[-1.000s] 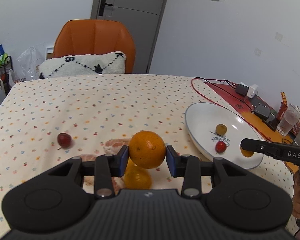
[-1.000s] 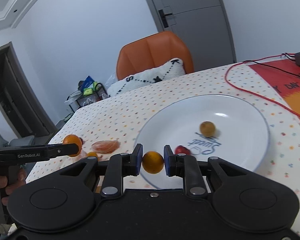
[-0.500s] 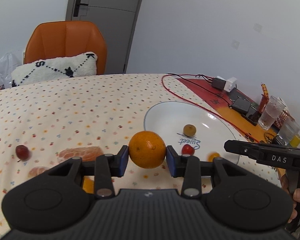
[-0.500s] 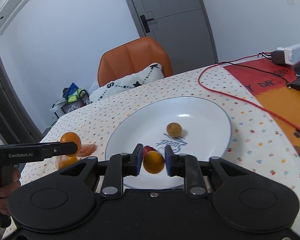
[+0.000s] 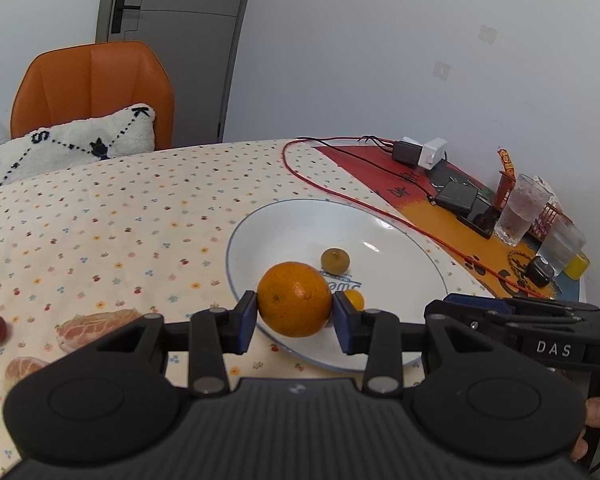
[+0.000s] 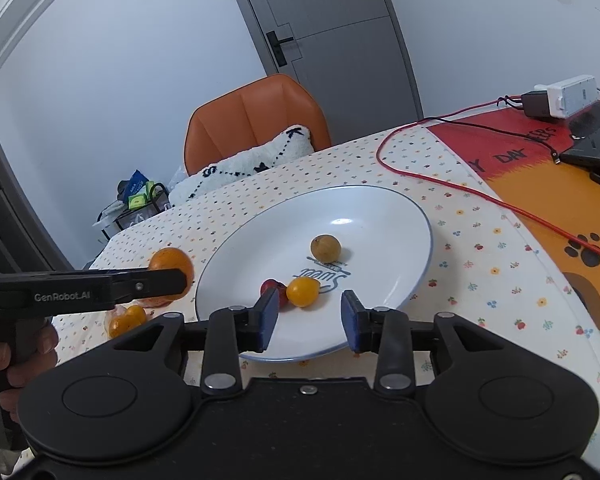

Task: Organize fruits
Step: 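Carry the orange and tangerine into the white bowl and open both tools, then move both tools back toward the pomelo segment and remaining orange, then grasp the peeled pomelo segment with the left tool while the right tool grasps an orange, then lift the pomelo segment with the left tool while the right tool lifts the orange, then carry the pomelo segment and orange over the white bowl and open both tools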

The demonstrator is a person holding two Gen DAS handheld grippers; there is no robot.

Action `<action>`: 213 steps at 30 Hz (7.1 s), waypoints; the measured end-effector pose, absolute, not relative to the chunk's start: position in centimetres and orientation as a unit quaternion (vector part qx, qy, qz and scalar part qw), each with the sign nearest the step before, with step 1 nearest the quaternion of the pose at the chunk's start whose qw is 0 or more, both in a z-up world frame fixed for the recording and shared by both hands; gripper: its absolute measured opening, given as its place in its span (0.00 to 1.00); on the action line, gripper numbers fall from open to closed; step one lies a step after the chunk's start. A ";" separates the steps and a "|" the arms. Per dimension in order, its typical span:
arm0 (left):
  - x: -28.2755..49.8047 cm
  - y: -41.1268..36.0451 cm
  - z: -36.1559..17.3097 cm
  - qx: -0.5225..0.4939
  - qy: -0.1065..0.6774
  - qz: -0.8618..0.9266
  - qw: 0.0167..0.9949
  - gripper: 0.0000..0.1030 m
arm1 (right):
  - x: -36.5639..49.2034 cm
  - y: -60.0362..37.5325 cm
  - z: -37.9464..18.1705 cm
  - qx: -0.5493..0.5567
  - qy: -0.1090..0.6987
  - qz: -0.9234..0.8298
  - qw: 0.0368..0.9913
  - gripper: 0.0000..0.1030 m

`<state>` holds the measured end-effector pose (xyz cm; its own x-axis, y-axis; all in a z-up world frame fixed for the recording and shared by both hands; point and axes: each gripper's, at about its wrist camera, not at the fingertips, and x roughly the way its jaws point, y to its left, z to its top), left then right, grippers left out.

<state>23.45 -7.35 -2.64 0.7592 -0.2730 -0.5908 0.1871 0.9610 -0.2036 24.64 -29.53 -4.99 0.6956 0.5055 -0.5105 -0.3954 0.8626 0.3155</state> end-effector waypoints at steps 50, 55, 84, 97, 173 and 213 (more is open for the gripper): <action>19.1 1.5 -4.0 -0.096 0.343 -0.001 0.935 0.83 | 24.2 -23.1 -4.0 0.056 0.281 0.287 0.914 1.00; 18.7 2.8 -4.4 -0.108 0.346 0.014 0.932 0.83 | 24.5 -22.1 -4.2 0.055 0.287 0.304 0.907 1.00; 19.9 5.4 -7.4 -0.111 0.358 0.104 0.921 0.77 | 24.6 -18.9 -5.2 0.041 0.309 0.351 0.883 1.00; 18.9 5.7 -7.4 -0.109 0.355 0.077 0.925 0.59 | 24.2 -17.3 -5.4 0.031 0.311 0.371 0.875 1.00; 17.9 4.3 -3.9 -0.063 0.323 0.059 0.943 0.37 | 24.6 -15.9 -6.3 0.032 0.325 0.396 0.858 0.37; 24.2 -7.2 -2.8 -0.038 0.305 -0.085 0.948 0.37 | 24.2 -28.6 -4.7 0.086 0.290 0.251 0.919 0.37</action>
